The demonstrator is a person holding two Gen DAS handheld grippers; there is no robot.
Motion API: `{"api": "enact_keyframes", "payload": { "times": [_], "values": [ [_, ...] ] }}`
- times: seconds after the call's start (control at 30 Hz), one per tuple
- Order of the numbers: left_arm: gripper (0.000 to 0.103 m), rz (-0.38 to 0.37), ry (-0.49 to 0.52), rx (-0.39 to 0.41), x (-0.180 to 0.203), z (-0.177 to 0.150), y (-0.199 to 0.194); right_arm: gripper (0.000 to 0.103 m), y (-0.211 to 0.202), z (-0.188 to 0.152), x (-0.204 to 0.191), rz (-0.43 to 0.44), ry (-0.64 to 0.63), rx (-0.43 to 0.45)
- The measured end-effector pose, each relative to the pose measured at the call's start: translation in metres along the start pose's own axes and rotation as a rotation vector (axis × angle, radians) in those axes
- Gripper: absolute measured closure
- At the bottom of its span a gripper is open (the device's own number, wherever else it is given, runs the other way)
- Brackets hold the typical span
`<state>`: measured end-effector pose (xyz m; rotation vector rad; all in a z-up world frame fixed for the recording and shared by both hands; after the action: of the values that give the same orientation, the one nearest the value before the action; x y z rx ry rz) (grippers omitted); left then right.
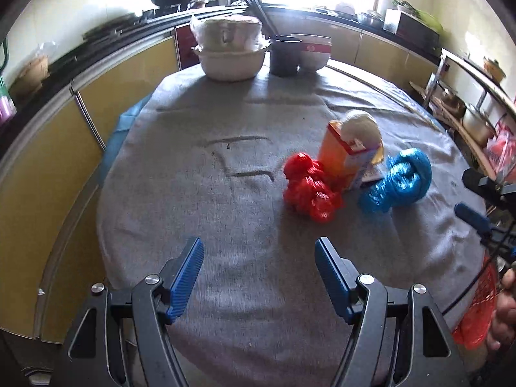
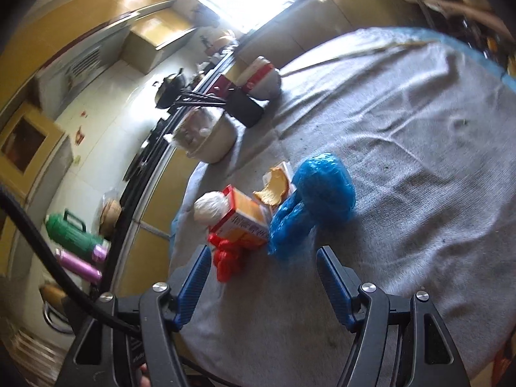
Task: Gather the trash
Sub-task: 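Grasp the red plastic bag with the left tool while the right tool grasps the blue bag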
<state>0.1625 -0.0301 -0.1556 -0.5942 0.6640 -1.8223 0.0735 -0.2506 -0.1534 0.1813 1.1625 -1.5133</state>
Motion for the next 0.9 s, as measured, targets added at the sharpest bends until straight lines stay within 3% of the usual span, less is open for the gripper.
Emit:
{"api": "enact_keyframes", "payload": {
  "times": [0.43, 0.63, 0.8, 0.9],
  "values": [
    [0.031, -0.195, -0.151, -0.031, 0.025, 0.028, 0.05, 0.037, 0.064, 0.024, 0.033, -0.097, 0.154, -0.021],
    [0.031, -0.258, -0.182, -0.047, 0.035, 0.026, 0.073, 0.037, 0.085, 0.026, 0.046, -0.232, 0.146, -0.034],
    [0.032, -0.278, -0.184, -0.051, 0.038, 0.021, 0.085, 0.036, 0.1, 0.023, 0.051, -0.29, 0.11, -0.048],
    [0.054, -0.299, -0.177, -0.06, 0.042, 0.018, 0.091, 0.038, 0.104, 0.022, 0.049, -0.305, 0.057, -0.036]
  ]
}}
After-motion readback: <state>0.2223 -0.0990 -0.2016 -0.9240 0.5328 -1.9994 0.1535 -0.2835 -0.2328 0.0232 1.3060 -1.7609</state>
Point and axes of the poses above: each gripper's, at about its wrist camera, not at the fingertips, and y roughly the way its jaws point, x to its right, z to its top, the point moved 10 cm from there along y, roughly the way its jaws point, and after that the axes turned 12 degrees about x, right-handed, at the moved point
